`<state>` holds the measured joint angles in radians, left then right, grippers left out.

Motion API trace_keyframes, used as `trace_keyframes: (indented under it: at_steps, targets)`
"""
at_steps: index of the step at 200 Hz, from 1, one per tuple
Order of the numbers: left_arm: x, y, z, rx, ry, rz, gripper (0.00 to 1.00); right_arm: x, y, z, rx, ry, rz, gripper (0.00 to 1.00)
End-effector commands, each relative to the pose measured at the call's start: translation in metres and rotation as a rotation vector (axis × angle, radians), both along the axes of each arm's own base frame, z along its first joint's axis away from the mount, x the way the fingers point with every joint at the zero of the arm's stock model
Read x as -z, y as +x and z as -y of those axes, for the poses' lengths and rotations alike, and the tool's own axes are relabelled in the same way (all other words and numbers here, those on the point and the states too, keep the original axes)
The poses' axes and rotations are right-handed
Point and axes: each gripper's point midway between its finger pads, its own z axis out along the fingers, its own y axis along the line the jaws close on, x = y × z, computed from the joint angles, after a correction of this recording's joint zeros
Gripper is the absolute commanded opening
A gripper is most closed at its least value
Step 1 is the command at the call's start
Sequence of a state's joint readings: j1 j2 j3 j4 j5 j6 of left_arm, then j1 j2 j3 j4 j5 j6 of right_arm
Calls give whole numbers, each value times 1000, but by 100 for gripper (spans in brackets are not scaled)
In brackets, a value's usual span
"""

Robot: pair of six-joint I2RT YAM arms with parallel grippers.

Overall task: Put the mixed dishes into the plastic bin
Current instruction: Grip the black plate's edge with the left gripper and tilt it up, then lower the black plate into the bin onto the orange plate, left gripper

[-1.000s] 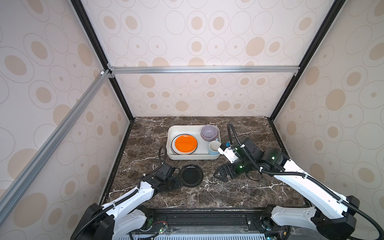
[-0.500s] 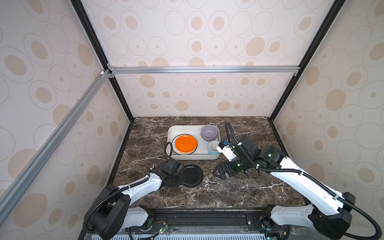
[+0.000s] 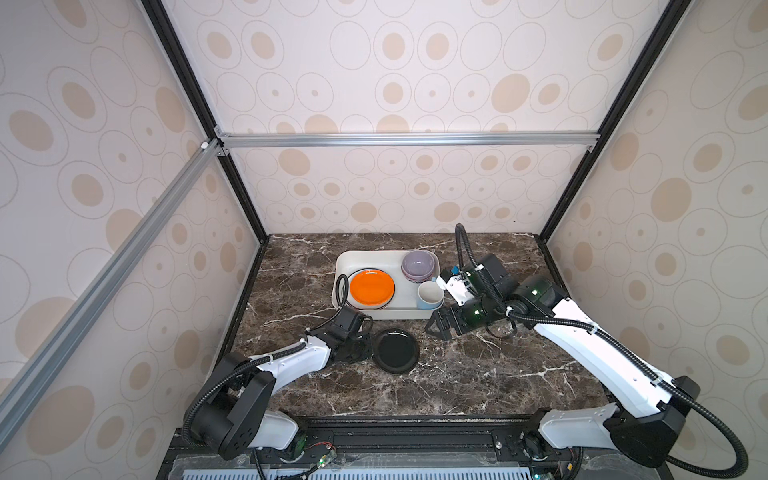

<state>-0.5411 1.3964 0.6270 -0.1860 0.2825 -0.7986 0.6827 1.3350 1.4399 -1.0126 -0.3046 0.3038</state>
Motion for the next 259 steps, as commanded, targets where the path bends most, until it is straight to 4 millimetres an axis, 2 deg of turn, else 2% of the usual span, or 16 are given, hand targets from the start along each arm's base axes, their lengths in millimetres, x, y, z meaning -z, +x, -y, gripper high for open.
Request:
trace_keyframes:
  at_steps: [1, 39, 75, 97, 119, 160, 218, 259]
  targets:
    - [-10, 0, -10, 40, 87, -17, 0, -3, 5, -5, -35, 0, -9, 100]
    - [-69, 20, -3, 103, 94, 57, 0, -10, 26, -21, -56, 26, -2, 100]
    - [-119, 40, -5, 108, 60, 120, 0, -12, 46, -32, -59, 55, 1, 100]
    - [-151, 60, -9, 99, 41, 176, 0, -16, 56, -39, -61, 71, 9, 100]
    - [-172, 87, -21, 79, 32, 217, 0, -19, 68, -44, -57, 72, 21, 100]
    - [-168, 138, -49, 38, 29, 228, 0, -23, 86, -52, -48, 65, 33, 100]
    - [-127, 190, -73, 28, 33, 174, 0, -22, 108, -52, -9, 33, 32, 100]
    - [-98, 213, -81, 18, 20, 130, 0, -23, 126, -52, 9, 12, 20, 100]
